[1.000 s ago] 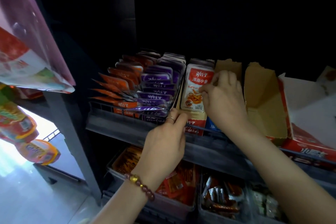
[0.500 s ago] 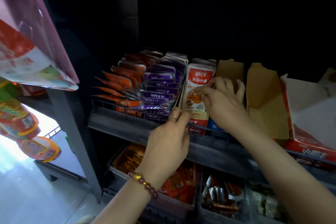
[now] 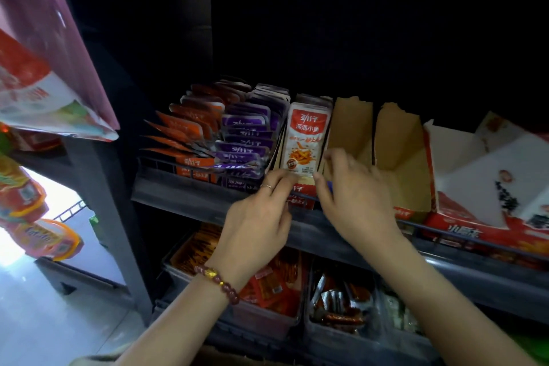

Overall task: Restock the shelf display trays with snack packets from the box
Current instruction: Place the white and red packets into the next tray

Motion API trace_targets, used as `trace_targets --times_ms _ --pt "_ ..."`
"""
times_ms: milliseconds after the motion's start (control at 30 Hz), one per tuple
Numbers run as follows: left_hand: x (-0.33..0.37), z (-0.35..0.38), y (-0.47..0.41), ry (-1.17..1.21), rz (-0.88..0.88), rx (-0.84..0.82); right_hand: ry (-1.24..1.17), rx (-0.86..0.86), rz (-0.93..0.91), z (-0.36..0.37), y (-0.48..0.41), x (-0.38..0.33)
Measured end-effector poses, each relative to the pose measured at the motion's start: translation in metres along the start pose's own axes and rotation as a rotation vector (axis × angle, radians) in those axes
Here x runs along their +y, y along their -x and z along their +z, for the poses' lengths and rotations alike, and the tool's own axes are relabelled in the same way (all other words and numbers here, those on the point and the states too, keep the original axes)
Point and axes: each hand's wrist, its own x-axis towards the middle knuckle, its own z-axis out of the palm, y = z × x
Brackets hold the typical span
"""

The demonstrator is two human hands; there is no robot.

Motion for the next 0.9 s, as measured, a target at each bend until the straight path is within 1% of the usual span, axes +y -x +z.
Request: trace_targets --times_ms 100,200,267,400,433,500,600,667,733,800,867,900 --pt "0.003 0.001 0.010 -0.040 0.038 0.006 -0.150 -0.104 0.012 0.000 0.015 0.001" --pt "0.003 0.002 0.026 -0.091 0.043 -0.014 -0.153 -0.080 -0.098 -0.004 0.029 -0.006" --pt "0.004 -0.003 0.036 -0.106 0.069 -0.026 -0.121 -0.066 -0.130 -0.005 0.033 -0.009" --pt "0.008 -0.018 0.065 -0.114 0.139 -0.038 -0.005 0.061 -0.186 -0.015 0.039 -0.014" --pt "0.007 -0.021 0.074 -0.115 0.163 -0.053 -0.028 0.080 -0.227 -0.019 0.043 -0.015" --pt "0.005 -0.023 0.100 -0.109 0.225 -0.138 -0.139 0.027 -0.337 -0.023 0.063 -0.018" --pt "-0.010 -0.011 0.155 -0.122 0.321 -0.358 -0.251 -0.174 -0.465 -0.008 0.121 -0.022" --pt "-0.025 0.001 0.204 -0.074 0.296 -0.573 -0.267 -0.368 -0.437 0.020 0.178 -0.021" --pt "-0.039 0.011 0.253 -0.069 0.232 -0.785 -0.310 -0.635 -0.313 0.049 0.238 -0.019" --pt "-0.048 0.016 0.292 -0.126 0.177 -0.989 -0.349 -0.875 -0.118 0.076 0.293 -0.017" --pt "-0.056 0.017 0.320 -0.185 0.128 -1.103 -0.362 -1.073 0.070 0.101 0.337 -0.018" --pt "-0.059 0.017 0.330 -0.194 0.110 -1.108 -0.376 -1.168 0.140 0.112 0.355 -0.022"
